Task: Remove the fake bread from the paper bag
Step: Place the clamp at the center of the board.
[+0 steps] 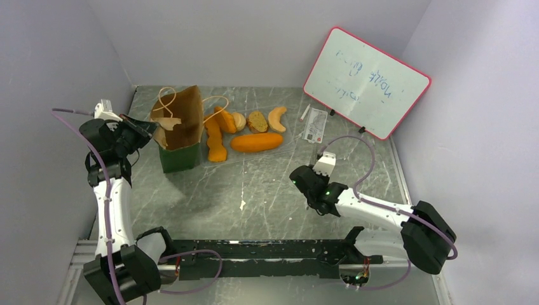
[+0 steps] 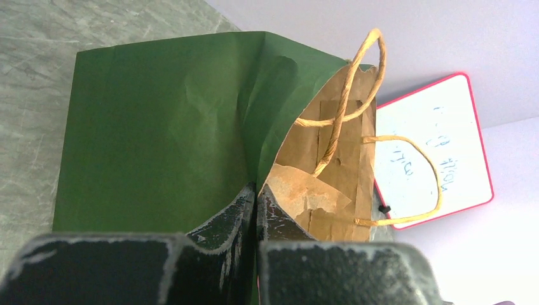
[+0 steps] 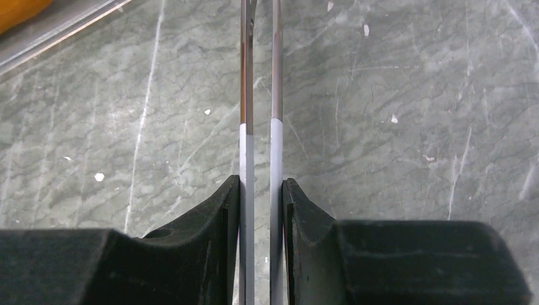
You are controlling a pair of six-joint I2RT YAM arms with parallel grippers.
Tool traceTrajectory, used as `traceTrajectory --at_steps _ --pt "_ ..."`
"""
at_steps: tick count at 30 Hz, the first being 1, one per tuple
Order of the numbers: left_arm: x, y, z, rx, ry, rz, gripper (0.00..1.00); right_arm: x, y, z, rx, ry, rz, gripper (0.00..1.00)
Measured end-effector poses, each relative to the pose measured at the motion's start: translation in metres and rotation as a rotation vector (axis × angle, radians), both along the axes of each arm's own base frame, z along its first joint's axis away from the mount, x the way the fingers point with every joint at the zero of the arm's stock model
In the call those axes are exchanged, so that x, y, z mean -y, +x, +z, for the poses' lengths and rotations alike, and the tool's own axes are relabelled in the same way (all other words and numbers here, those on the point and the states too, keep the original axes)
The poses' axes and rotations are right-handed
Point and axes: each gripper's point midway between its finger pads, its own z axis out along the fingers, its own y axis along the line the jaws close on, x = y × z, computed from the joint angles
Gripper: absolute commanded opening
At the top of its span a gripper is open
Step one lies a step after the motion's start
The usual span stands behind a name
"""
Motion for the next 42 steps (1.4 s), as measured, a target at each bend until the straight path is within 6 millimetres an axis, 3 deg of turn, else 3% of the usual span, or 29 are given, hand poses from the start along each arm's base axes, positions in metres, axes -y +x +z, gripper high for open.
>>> traceTrajectory --at_steps 7,9,14,22,25,28,32,35,38,42 --pt "-0.007 0.0 -0.003 0.0 -0.023 0.03 0.18 0.003 -0.011 -0.022 -0.042 -0.008 -0.012 0.4" --pt "-0.009 -0.001 -0.006 -0.008 -0.036 0.04 0.19 0.003 -0.014 -0.028 -0.06 -0.014 -0.011 0.49" --pt "-0.012 -0.002 -0.008 -0.015 -0.052 0.056 0.2 0.0 -0.018 -0.035 -0.083 -0.003 -0.012 0.57" --pt "-0.012 -0.002 -0.007 -0.014 -0.062 0.059 0.23 -0.007 -0.017 -0.028 -0.073 0.016 -0.011 0.62" --pt "-0.012 -0.002 -0.007 -0.014 -0.062 0.06 0.23 -0.013 -0.015 -0.015 -0.049 0.017 -0.001 0.62" --pt "-0.012 -0.002 -0.007 -0.014 -0.062 0.06 0.25 -0.034 -0.008 0.011 0.002 0.035 0.037 0.62" --pt "-0.012 -0.002 -0.007 -0.014 -0.061 0.061 0.36 -0.082 0.008 0.069 0.1 0.087 0.11 0.62" --pt "-0.013 -0.002 -0.007 -0.014 -0.061 0.063 0.41 -0.115 0.022 0.101 0.148 0.109 0.161 0.62" --pt "-0.013 -0.002 -0.007 -0.014 -0.061 0.064 0.47 -0.147 0.035 0.12 0.177 0.118 0.211 0.62" --pt "-0.013 -0.003 -0.006 -0.012 -0.059 0.065 0.51 -0.181 0.046 0.125 0.187 0.102 0.273 0.62"
